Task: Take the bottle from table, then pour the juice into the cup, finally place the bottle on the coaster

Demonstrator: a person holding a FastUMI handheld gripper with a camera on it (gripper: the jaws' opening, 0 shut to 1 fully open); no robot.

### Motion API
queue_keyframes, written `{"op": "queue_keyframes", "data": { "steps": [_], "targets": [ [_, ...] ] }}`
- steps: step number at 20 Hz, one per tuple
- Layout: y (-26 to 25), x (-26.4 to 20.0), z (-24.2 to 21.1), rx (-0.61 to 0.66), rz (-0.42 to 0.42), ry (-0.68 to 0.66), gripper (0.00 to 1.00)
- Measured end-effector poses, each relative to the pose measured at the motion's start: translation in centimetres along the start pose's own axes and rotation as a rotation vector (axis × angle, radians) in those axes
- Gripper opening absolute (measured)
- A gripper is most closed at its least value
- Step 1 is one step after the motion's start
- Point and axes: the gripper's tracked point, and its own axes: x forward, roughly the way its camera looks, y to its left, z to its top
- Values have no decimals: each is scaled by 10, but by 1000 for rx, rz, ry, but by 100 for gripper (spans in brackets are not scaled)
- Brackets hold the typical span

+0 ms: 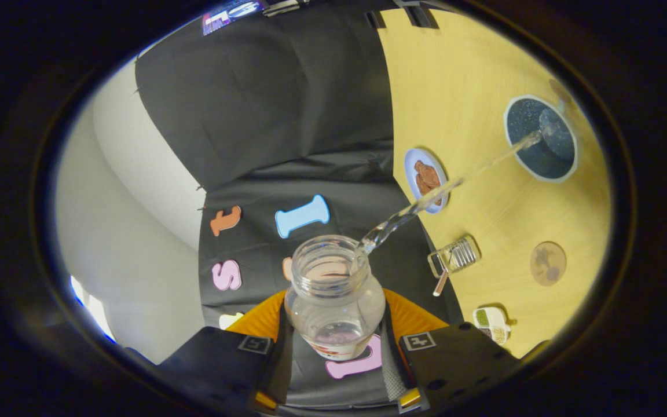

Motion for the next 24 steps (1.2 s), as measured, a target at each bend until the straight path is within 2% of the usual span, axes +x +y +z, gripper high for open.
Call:
{"op": "queue_keyframes", "data": {
  "steps": [24],
  "targets": [
    [21,10,-5,115,32,-47,67]
  ]
}}
